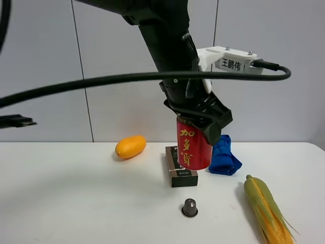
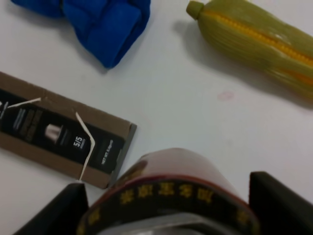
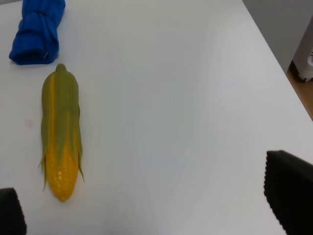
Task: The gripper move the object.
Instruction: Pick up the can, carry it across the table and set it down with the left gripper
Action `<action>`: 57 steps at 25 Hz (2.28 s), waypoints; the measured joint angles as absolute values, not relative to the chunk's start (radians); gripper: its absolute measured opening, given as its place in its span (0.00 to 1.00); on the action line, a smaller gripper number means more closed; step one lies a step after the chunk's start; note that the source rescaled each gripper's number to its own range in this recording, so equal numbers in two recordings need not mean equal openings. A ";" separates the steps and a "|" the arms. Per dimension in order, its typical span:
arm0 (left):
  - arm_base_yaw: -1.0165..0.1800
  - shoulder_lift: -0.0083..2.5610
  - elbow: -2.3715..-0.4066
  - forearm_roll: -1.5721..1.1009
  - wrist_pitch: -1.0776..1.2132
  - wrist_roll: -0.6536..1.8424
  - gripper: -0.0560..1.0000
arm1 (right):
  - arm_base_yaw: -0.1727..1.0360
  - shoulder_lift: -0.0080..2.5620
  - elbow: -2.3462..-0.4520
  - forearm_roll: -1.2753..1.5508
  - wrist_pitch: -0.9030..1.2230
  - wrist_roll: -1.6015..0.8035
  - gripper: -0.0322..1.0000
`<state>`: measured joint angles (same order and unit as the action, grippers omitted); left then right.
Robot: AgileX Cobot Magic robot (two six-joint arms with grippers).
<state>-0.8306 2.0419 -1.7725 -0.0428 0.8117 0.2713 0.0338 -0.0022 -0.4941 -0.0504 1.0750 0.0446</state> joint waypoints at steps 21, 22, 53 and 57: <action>-0.844 2.213 -1.850 -0.105 0.721 0.389 0.07 | 0.034 -0.002 -0.494 -0.050 1.075 0.045 1.00; -0.844 2.215 -1.850 -0.108 0.721 0.390 0.07 | 0.034 -0.002 -0.494 -0.050 1.075 0.045 1.00; -0.879 2.385 -1.955 -0.150 0.711 0.505 0.07 | 0.034 -0.002 -0.494 -0.050 1.075 0.045 1.00; -0.879 2.390 -1.955 -0.156 0.705 0.505 0.07 | 0.034 -0.002 -0.494 -0.050 1.075 0.045 1.00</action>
